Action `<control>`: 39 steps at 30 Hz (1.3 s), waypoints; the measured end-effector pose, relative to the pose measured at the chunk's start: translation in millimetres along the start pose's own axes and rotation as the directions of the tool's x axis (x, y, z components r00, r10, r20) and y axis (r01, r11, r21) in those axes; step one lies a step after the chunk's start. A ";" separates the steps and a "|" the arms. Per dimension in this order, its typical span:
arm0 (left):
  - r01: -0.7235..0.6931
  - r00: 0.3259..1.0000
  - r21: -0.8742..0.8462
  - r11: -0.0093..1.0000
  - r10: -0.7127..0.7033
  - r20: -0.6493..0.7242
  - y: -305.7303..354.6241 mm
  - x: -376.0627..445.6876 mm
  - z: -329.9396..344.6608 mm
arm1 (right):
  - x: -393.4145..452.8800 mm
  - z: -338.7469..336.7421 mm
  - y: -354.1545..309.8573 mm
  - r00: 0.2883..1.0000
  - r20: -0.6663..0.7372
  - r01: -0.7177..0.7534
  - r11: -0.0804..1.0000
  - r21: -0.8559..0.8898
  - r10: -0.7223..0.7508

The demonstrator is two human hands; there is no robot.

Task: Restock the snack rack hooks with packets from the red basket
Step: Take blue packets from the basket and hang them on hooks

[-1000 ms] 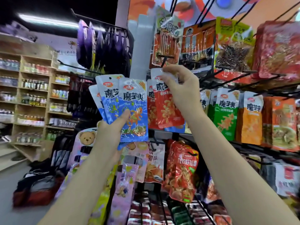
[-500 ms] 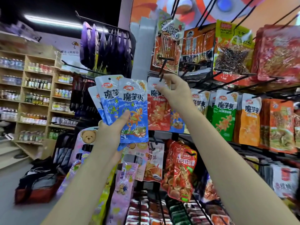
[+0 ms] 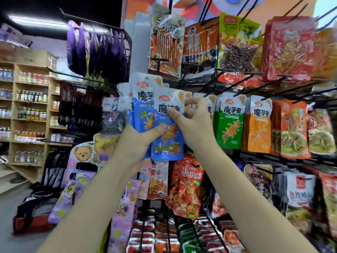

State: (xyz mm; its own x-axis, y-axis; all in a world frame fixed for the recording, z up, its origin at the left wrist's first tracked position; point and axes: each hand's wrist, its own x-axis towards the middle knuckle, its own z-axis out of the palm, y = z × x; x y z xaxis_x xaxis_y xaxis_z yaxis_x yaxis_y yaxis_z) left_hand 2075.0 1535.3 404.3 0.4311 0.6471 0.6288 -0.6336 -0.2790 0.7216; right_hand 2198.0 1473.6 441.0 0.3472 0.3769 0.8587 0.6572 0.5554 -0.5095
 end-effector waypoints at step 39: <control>0.018 0.976 0.256 0.966 0.039 -0.216 2.8 16.4 -10.8 | 30.2 -43.6 9.1 0.981 0.073 0.186 0.981 -0.046 -0.182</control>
State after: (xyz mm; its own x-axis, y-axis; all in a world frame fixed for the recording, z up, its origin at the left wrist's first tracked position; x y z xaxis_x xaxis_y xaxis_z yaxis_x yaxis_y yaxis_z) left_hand 2073.4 1552.8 413.5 0.2571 0.7738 0.5790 -0.4398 -0.4398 0.7831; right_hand 2243.7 1457.8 464.7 0.1718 0.3223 0.9309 0.7404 0.5812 -0.3378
